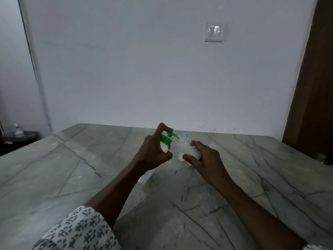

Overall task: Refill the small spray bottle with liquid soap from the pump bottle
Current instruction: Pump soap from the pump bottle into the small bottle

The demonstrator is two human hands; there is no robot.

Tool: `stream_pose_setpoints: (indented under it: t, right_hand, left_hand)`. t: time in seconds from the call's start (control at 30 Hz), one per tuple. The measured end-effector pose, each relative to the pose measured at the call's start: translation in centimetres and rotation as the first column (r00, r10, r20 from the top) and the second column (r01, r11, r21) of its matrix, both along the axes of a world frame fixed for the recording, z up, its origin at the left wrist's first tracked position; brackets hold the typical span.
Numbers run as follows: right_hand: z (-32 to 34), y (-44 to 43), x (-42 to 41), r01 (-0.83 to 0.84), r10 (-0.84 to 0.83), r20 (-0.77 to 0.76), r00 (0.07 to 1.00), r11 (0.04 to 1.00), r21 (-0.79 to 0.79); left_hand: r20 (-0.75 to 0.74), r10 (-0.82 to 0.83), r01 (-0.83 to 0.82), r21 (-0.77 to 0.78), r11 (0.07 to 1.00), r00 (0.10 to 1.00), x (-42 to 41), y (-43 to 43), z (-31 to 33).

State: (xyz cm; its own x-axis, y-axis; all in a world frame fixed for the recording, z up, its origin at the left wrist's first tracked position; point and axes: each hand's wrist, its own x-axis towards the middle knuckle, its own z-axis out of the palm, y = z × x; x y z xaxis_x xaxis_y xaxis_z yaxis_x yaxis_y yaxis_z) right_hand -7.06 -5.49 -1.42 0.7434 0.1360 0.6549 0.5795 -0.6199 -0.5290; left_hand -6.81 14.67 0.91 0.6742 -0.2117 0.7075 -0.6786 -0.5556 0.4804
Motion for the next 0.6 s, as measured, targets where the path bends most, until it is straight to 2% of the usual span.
stream_pose_setpoints:
  t: [0.23, 0.6]
  right_hand:
    - [0.31, 0.13, -0.71, -0.008, 0.008, 0.001, 1.000, 0.999, 0.033]
    - [-0.15, 0.39, -0.39, -0.002, 0.002, 0.001, 1.000, 1.000, -0.001]
  left_hand:
    - [0.017, 0.017, -0.017, 0.020, 1.000, 1.000, -0.39, -0.33, -0.07]
    - [0.005, 0.066, -0.067, 0.027, 0.997, 0.998, -0.40, -0.35, 0.26]
